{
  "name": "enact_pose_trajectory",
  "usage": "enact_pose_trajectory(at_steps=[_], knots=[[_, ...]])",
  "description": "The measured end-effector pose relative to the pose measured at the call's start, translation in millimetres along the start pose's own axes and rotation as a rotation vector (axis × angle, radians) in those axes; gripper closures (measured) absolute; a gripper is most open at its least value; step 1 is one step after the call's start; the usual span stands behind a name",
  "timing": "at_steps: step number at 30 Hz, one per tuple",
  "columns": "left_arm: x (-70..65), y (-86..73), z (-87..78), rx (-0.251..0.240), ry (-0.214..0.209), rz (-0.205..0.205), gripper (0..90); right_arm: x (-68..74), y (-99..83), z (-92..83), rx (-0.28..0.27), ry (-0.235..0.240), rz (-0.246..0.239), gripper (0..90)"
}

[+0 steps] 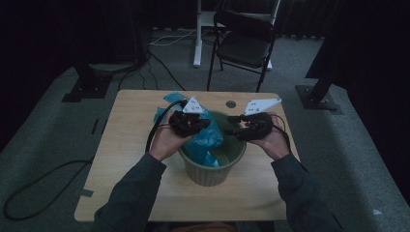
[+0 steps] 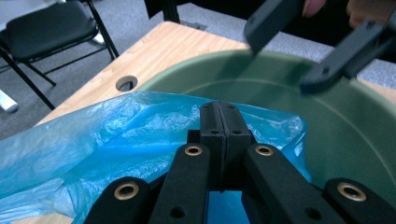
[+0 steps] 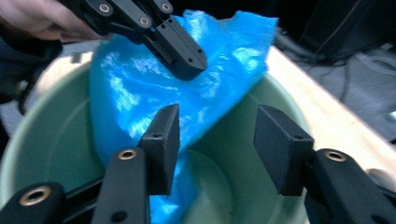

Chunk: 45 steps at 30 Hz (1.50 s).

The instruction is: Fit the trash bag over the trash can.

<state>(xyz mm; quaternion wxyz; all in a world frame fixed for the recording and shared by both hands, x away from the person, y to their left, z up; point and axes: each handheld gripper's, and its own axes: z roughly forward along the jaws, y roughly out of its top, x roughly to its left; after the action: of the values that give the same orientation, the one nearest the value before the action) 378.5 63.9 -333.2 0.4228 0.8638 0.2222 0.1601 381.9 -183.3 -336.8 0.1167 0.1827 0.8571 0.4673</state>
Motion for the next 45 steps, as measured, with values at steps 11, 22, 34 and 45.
enact_pose_trajectory(at_steps=[11, 22, 34, 45], knots=[[-4.0, 5.0, -4.1, -0.053, -0.021, -0.027, 89.5, -1.9, 0.4, 27.6, 0.102, 0.022, 0.059, 69.2], [20.8, -6.2, -45.6, -0.127, 0.112, -0.11, 71.7, -2.0, -3.0, 15.4, 0.109, -0.021, 0.016, 90.0], [48.4, -30.8, -37.6, -0.056, 0.057, -0.214, 45.5, -5.0, -13.4, 4.3, 0.102, -0.02, 0.022, 89.9], [72.7, -8.3, -27.7, -0.104, 0.009, -0.232, 43.9, -2.2, -8.4, 6.3, 0.101, -0.004, -0.003, 88.9]])
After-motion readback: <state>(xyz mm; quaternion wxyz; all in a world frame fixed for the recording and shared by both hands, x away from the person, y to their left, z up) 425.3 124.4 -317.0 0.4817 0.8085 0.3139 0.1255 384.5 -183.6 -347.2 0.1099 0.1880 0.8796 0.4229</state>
